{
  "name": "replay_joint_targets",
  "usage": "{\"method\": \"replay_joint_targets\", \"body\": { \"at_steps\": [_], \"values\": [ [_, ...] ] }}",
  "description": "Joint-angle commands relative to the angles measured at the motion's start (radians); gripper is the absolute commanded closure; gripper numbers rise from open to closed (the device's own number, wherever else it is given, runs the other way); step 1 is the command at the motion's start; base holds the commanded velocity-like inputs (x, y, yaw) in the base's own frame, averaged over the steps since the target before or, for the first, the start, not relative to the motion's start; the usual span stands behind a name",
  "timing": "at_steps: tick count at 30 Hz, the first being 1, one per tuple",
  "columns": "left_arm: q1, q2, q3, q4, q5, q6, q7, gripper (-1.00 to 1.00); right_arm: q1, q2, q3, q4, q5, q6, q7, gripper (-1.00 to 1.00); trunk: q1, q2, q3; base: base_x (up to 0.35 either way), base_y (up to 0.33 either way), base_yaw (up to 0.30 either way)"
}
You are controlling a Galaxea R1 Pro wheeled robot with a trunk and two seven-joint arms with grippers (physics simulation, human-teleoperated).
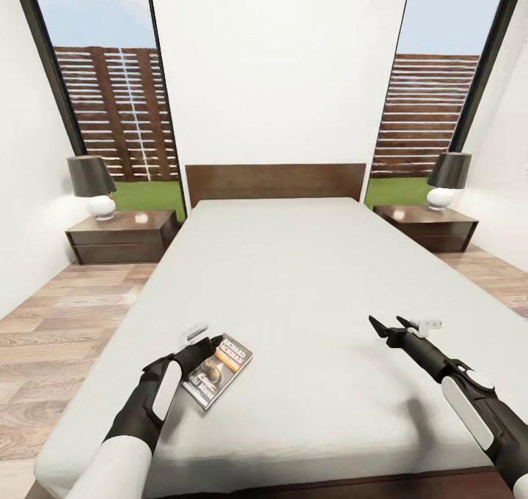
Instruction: In the bedroom, move the book from the bed onto either nightstand, and place the two sandals side by side next to the bed.
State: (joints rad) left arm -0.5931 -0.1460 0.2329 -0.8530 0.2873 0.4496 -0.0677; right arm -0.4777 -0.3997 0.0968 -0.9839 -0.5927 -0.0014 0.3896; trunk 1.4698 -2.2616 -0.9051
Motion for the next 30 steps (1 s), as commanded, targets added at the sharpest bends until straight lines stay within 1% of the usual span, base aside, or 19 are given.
{"method": "replay_joint_targets", "body": {
  "at_steps": [1,12,19,30],
  "values": [
    [-0.001,-0.001,0.005,-0.001,0.003,0.007,-0.004,-1.0,-0.001,-0.001,0.003,0.001,-0.01,0.0,0.002,-1.0,0.0,0.0,0.0,0.0,0.0,-0.089],
    [-0.001,-0.001,0.005,-0.001,0.003,0.007,-0.004,-1.0,-0.001,-0.001,0.003,0.001,-0.009,0.0,0.001,-1.0,0.0,0.0,0.001,0.0,0.0,-0.023],
    [-0.001,-0.001,0.005,-0.001,0.004,0.007,-0.004,-1.0,-0.001,-0.001,0.003,0.001,-0.01,0.0,0.002,-1.0,0.0,0.0,0.004,0.0,0.0,-0.11],
    [-0.001,-0.001,0.005,-0.001,0.004,0.007,-0.004,-1.0,-0.001,-0.001,0.003,0.001,-0.009,0.0,0.002,-1.0,0.0,0.0,0.004,0.0,0.0,-0.009]
  ]
}}
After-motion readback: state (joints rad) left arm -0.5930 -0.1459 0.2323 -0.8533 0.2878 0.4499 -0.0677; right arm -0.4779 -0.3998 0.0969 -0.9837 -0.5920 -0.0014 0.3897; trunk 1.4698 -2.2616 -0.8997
